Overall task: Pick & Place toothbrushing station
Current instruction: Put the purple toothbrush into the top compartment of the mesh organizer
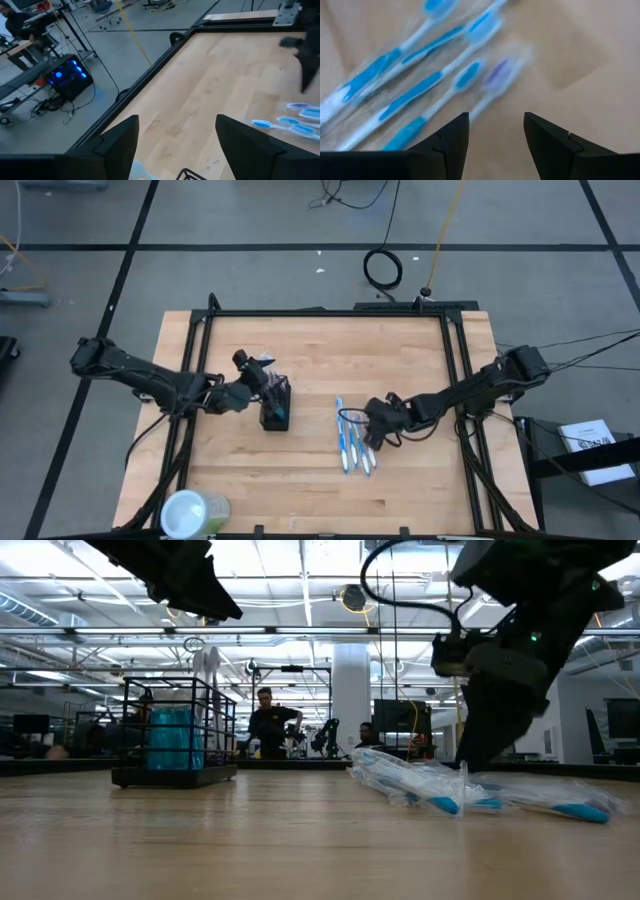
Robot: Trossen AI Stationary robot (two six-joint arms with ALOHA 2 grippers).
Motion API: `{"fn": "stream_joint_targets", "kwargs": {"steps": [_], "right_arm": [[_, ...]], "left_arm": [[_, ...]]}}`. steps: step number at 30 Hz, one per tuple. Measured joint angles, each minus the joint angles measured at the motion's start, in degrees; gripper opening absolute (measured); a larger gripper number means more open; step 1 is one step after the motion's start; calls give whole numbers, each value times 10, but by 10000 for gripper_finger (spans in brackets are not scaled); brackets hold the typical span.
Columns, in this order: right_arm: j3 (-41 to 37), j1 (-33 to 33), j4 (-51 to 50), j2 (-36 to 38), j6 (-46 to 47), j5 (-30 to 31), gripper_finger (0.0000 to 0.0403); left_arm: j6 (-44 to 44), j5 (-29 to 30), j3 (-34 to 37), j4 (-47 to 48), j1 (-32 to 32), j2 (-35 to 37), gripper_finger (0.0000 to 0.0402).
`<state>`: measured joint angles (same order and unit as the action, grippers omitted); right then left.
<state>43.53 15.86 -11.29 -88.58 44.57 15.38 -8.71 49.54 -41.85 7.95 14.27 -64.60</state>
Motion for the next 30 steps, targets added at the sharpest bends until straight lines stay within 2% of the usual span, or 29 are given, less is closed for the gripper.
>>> {"fn": "stream_joint_targets", "kwargs": {"steps": [6,26,30], "right_arm": [[8,0,32,-36,19,-20,180],[30,4,33,-39,83,-19,180],[30,4,36,-60,88,-18,180]], "left_arm": [[-2,-4,0,1,-12,0,271],[-5,-16,0,15,-16,0,271],[-14,-16,0,18,-16,0,271]]}}
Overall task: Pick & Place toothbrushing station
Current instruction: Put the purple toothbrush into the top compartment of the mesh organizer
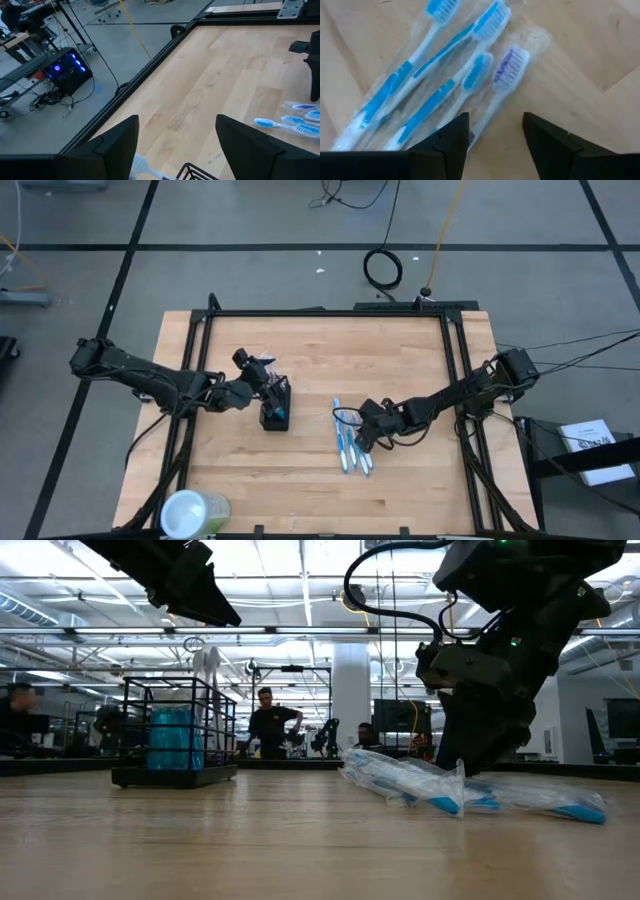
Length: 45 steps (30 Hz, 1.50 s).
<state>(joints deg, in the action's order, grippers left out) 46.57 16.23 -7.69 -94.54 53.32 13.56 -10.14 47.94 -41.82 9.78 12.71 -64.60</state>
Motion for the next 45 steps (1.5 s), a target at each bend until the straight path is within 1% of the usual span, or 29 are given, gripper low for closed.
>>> {"fn": "stream_joint_targets", "kwargs": {"steps": [6,10,12,19,25,29,32,38,42,45], "right_arm": [[2,0,15,-28,3,2,180],[3,-2,-26,-22,14,24,179],[2,-6,-52,-21,15,28,170],[2,-22,-126,-22,11,40,114],[0,-35,-141,-21,-15,46,66],[0,-47,-140,-21,-39,45,32],[0,-50,-134,-6,-67,44,10],[-5,-56,-151,56,-121,83,9],[-2,-68,-125,104,-175,106,0],[-3,-78,-71,130,-248,120,0]], "left_arm": [[-9,-1,0,5,0,0,271],[-10,-1,0,8,0,0,271],[-10,-1,0,8,0,0,271],[-25,-1,0,9,0,0,271],[-39,-2,0,12,0,0,271],[-39,-34,0,12,0,0,271],[-37,-45,0,11,0,0,271],[-35,-45,0,1,-6,0,271],[-39,-45,0,-17,-11,-4,271],[-32,-47,1,-42,-15,-20,271]]}}
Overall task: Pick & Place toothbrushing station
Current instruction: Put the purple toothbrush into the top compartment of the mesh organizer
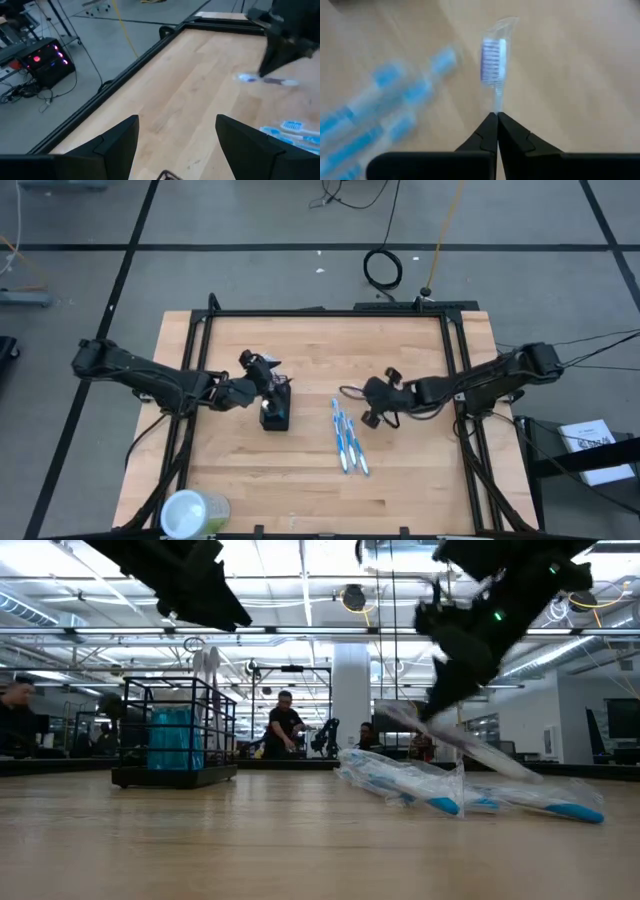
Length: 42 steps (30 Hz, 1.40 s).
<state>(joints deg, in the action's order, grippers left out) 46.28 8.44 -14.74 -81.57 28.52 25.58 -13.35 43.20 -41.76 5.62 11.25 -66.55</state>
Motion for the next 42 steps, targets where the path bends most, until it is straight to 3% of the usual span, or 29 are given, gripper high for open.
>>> {"fn": "stream_joint_targets", "kwargs": {"steps": [5,9,14,19,24,35,42], "right_arm": [[1,-29,125,16,-112,-8,0],[1,-54,220,16,-176,-67,0],[1,-79,311,16,-219,-137,0],[2,-91,373,16,-234,-169,0],[2,-89,399,16,-247,-171,0],[2,-87,416,16,-249,-169,0],[2,-87,415,16,-249,-169,0]], "left_arm": [[38,-49,0,-71,-22,-48,271],[71,-88,0,-143,-39,-84,271],[99,-135,0,-227,-55,-116,271],[96,-180,0,-285,-62,-132,271],[87,-186,0,-323,-64,-135,271],[81,-305,0,-465,-92,-184,271],[79,-308,0,-501,-105,-202,268]]}}
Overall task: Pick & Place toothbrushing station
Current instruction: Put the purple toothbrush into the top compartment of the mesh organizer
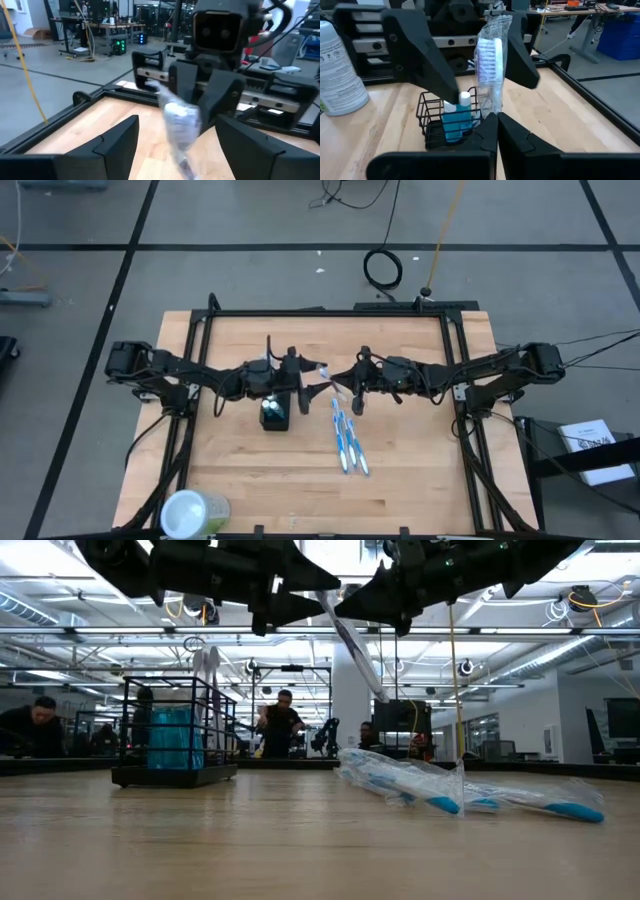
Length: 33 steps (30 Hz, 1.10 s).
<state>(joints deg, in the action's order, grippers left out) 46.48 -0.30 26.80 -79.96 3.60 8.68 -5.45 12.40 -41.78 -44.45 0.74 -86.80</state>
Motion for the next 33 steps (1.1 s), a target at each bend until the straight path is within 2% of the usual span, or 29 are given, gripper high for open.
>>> {"fn": "stream_joint_targets", "kwargs": {"steps": [2,5,14,18,21,25,29,33], "right_arm": [[0,0,0,0,0,0,0],[0,0,0,0,0,0,0],[0,0,-1,0,0,0,0],[0,0,-5,0,0,0,2],[1,0,-25,1,-2,1,21],[0,0,-67,14,-1,0,75],[1,0,-101,49,1,1,133],[1,0,-149,90,2,2,169]], "left_arm": [[-1,0,0,1,-1,0,255],[-1,0,0,-2,-4,0,213],[-1,-31,0,-7,-17,0,25],[4,-26,0,-6,-16,2,30],[15,9,0,7,-9,13,38],[52,46,0,41,2,52,23],[78,87,0,122,20,116,23],[81,145,0,215,43,192,27]]}}
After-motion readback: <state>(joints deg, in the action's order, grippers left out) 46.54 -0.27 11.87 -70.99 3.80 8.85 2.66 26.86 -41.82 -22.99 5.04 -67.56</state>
